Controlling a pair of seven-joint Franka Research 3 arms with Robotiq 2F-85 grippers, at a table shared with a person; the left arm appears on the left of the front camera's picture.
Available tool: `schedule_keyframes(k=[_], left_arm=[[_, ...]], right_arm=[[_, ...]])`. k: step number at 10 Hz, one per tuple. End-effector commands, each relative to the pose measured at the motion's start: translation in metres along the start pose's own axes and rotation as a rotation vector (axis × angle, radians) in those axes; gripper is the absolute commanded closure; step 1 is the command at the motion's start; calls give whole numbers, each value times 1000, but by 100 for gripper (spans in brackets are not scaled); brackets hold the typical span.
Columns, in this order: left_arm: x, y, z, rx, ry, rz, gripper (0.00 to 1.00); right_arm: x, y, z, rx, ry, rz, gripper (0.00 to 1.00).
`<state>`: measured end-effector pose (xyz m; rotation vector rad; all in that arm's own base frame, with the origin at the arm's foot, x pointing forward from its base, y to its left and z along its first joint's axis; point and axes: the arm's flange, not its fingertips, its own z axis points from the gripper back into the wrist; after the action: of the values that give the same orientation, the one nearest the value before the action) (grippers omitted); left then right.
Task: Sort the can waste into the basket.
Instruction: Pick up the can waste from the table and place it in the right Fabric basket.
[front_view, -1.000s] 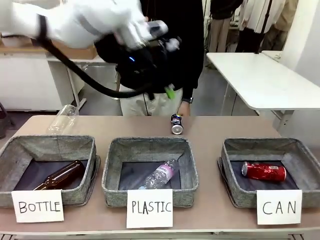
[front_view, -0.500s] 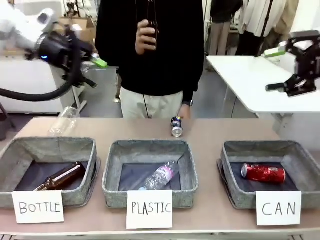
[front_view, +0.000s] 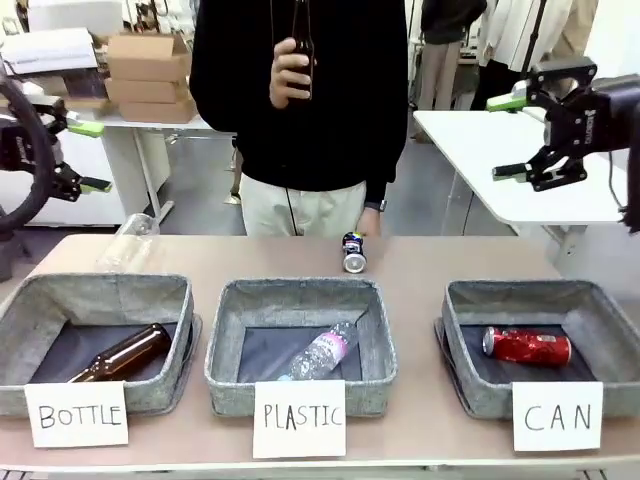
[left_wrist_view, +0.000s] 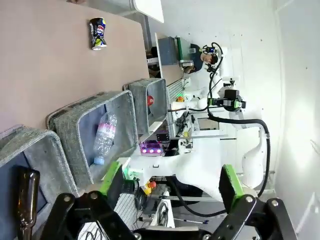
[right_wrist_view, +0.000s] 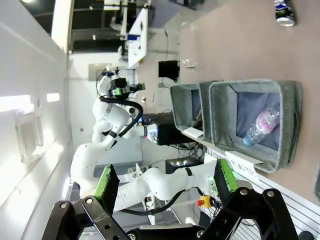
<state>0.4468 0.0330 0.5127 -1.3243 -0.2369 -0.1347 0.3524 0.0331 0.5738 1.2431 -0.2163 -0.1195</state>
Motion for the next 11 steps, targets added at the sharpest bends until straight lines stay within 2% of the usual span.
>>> schedule_keyframes(k=[1,9,10,11], left_arm=[[5,-16,-10,21,5,-36,0],[5,-16,-10,21,5,-36,0],[5,-16,-10,21,5,-36,0],[5,-16,-10,21,5,-36,0]], right_arm=[[-4,0,3,1,6,12,0],[-2,1,2,2,-4,3,0],[26,13,-42,-165,169,14,0],[65,11,-92,-296,248,-44,0]])
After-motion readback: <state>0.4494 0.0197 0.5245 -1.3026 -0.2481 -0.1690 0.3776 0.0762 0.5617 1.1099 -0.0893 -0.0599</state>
